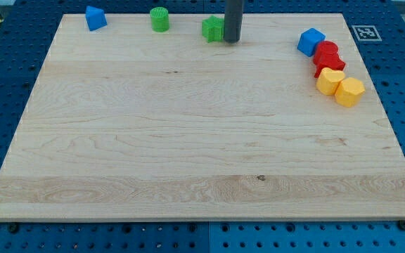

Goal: Push the green star closer to the green circle

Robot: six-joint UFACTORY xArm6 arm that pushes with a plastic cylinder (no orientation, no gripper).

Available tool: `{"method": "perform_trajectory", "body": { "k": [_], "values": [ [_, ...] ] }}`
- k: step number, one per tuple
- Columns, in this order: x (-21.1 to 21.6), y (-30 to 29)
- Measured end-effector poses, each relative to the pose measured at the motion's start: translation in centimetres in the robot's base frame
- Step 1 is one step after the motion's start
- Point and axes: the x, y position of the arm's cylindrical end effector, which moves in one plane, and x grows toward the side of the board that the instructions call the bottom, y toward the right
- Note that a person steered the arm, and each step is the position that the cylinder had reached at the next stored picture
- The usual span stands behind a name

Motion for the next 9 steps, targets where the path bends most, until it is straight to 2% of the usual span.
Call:
{"method": "perform_trajectory", "body": {
  "k": [2, 4, 6, 8, 9],
  "values": [
    [-2.0, -4.9],
    [-6.5, -5.8],
    [-3.3, -2.3],
    [0.1, -4.0],
    [0.4, -6.0]
  ]
}}
